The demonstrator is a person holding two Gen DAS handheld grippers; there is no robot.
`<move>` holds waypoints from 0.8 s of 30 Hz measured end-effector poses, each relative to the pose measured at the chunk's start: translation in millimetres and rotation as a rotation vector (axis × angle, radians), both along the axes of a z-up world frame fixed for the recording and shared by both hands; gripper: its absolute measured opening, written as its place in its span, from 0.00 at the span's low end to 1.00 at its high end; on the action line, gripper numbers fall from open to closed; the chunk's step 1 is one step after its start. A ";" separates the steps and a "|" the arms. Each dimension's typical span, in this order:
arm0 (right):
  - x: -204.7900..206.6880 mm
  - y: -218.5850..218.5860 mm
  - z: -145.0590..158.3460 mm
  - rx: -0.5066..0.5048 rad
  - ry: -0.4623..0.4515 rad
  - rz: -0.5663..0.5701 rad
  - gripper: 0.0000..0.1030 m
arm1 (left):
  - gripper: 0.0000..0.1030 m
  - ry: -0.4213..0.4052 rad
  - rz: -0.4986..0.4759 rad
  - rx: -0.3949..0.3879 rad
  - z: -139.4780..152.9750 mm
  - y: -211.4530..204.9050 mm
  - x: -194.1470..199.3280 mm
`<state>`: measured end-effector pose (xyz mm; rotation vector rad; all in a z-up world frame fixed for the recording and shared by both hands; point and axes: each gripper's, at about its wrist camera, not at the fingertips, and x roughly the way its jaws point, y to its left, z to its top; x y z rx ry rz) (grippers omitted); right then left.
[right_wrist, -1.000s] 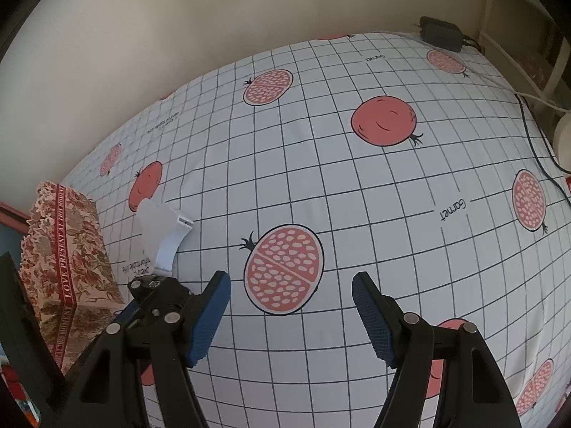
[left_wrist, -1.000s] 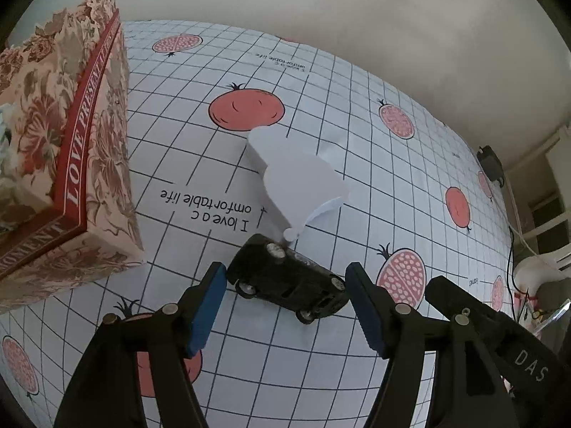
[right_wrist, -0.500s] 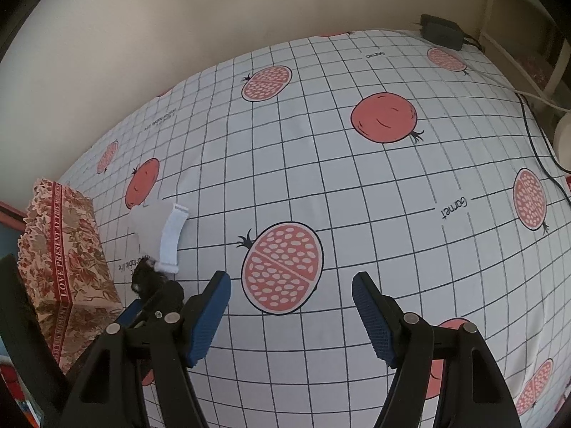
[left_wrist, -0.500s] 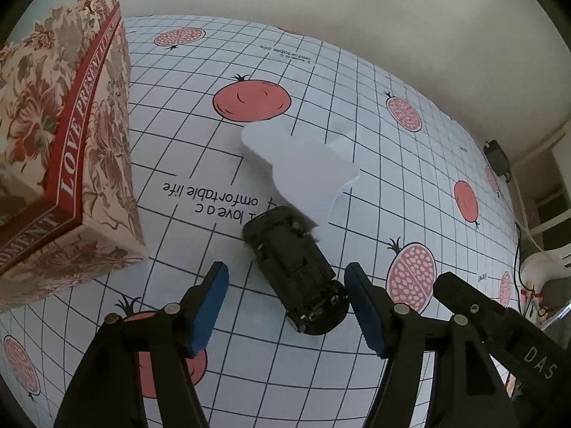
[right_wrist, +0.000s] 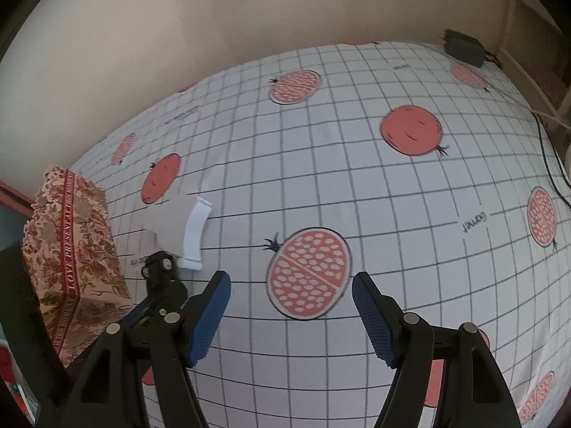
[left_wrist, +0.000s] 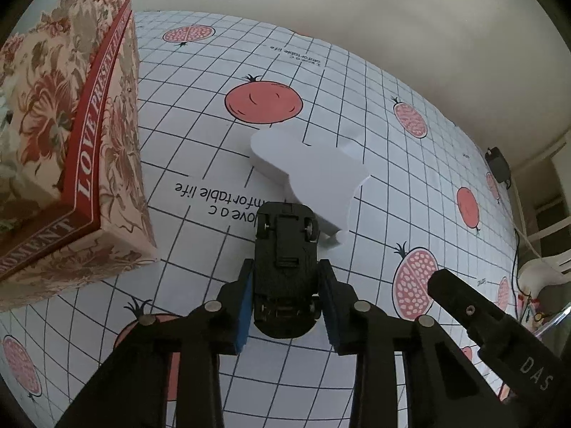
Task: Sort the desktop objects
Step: 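Grasp the black toy car with the left gripper while right closes on the white plastic piece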
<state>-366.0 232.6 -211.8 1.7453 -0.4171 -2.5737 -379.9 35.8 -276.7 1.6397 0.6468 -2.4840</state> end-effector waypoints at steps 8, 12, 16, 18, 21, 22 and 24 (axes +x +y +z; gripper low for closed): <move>-6.0 -19.3 5.9 -0.030 0.039 0.065 0.72 | 0.34 -0.005 0.076 0.011 2.5 -11.8 8.2; -14.0 -28.6 8.2 -0.078 0.064 0.090 0.74 | 0.34 -0.016 0.149 0.008 6.7 -22.8 15.8; -22.8 -40.7 7.4 -0.096 0.080 0.134 0.76 | 0.34 -0.030 0.229 0.035 7.9 -36.1 25.8; -27.5 -46.9 6.0 -0.093 0.087 0.157 0.76 | 0.34 -0.033 0.260 0.047 7.6 -42.0 28.7; -34.9 -56.6 1.2 -0.086 0.086 0.193 0.76 | 0.34 -0.040 0.298 0.074 5.5 -49.4 32.4; -36.4 -59.2 -0.5 -0.085 0.084 0.203 0.76 | 0.34 -0.041 0.304 0.082 5.3 -50.0 32.9; -41.3 -66.9 -5.7 -0.074 0.078 0.232 0.76 | 0.34 -0.044 0.309 0.078 6.3 -48.9 33.2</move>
